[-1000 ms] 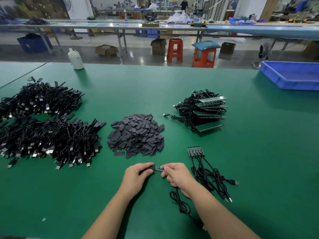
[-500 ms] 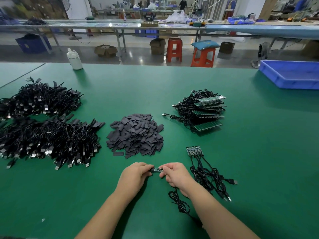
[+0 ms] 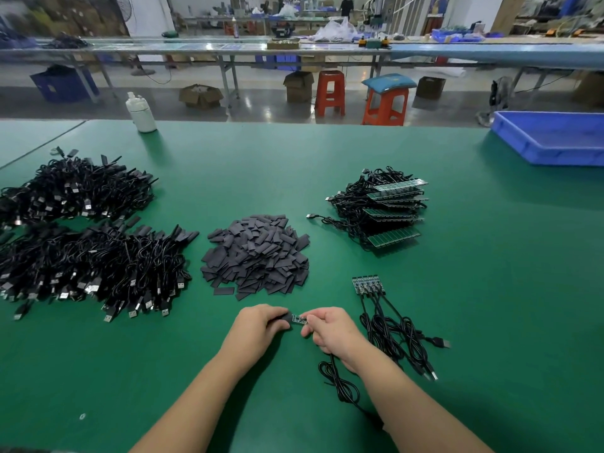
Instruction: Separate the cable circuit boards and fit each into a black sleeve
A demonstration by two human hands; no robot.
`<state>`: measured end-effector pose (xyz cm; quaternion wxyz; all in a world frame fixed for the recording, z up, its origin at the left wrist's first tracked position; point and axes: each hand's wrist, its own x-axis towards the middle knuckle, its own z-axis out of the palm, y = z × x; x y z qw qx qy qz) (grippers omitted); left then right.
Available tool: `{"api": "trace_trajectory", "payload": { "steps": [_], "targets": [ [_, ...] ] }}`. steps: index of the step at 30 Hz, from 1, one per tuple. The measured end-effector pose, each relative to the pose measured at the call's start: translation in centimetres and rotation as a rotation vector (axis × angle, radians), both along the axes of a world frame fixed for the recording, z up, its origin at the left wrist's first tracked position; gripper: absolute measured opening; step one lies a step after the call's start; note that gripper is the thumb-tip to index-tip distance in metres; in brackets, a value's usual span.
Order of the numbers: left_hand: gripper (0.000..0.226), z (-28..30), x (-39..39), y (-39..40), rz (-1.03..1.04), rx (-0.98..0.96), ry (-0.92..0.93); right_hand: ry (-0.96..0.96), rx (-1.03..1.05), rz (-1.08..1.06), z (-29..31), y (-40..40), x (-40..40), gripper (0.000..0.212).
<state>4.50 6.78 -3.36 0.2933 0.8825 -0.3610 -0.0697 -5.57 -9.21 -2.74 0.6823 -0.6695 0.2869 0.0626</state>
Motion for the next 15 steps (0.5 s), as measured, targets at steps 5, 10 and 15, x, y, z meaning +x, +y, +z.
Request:
{"api": "trace_trajectory", "payload": {
  "steps": [5, 10, 15],
  "targets": [
    [0.023, 0.43, 0.18, 0.24, -0.042, 0.058, -0.027, 0.007, -0.021, 0.021, -0.12, 0.17, 0.10, 0.022],
    [0.022, 0.62, 0.37, 0.11, -0.025, 0.064, -0.006, -0.003, -0.003, 0.012, -0.23, 0.24, 0.27, 0.021],
    [0.021, 0.52, 0.15, 0.32, -0.010, 0.055, -0.020, 0.003, -0.009, 0.016, -0.31, 0.33, 0.31, 0.021]
  ]
}}
